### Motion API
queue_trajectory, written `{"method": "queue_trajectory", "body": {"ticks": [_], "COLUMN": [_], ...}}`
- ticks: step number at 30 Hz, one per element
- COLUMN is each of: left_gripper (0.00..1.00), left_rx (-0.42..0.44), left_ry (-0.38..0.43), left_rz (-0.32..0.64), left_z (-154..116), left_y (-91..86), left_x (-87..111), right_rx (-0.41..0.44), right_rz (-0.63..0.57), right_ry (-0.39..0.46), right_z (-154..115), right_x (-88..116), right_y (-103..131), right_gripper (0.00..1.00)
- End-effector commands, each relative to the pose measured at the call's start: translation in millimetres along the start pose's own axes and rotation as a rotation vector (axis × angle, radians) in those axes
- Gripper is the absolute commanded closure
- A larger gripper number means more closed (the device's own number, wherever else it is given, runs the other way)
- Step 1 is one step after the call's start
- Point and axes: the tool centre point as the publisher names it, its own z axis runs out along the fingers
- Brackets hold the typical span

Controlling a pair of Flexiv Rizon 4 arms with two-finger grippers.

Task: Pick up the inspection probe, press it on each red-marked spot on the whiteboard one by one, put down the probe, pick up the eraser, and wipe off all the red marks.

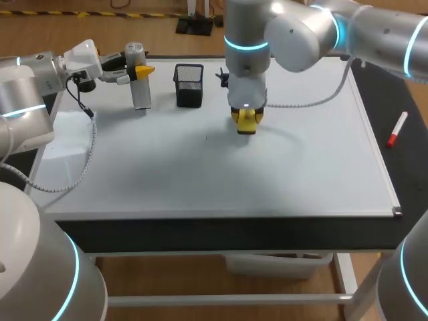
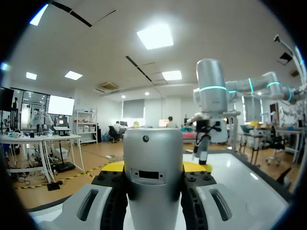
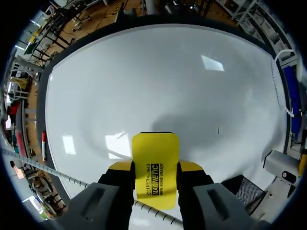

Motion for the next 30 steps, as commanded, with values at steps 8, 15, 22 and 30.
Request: {"method": "queue_trajectory", "body": {"ticks": [8,15,22,30], "left_gripper": [1.00,1.00,1.00,1.00], "left_rx": [0.001,0.001,0.001,0.001], "left_ry": [-0.001,-0.001,-0.001,-0.001], "left_rz": [0.002,0.002,0.002,0.002], "left_z": [0.4,0.4,0.4,0.4], "left_y": [-0.6,-0.6,-0.6,-0.6], "left_x": [-0.1,-0.1,-0.1,-0.1], "right_rx": [-0.024,-0.030,-0.048,-0.055], "right_rz": [-0.049,-0.065,-0.103,-0.111], "right_ry": [0.001,0.005,0.013,-0.030], "right_z": [-1.8,1.6,4.2,8.1], "right_x": [-0.2,-0.9,-8.4,-17.2], "right_y": [-79.7,-114.9,-134.9,-148.0], "right_gripper": [1.00,1.00,1.00,1.00]}}
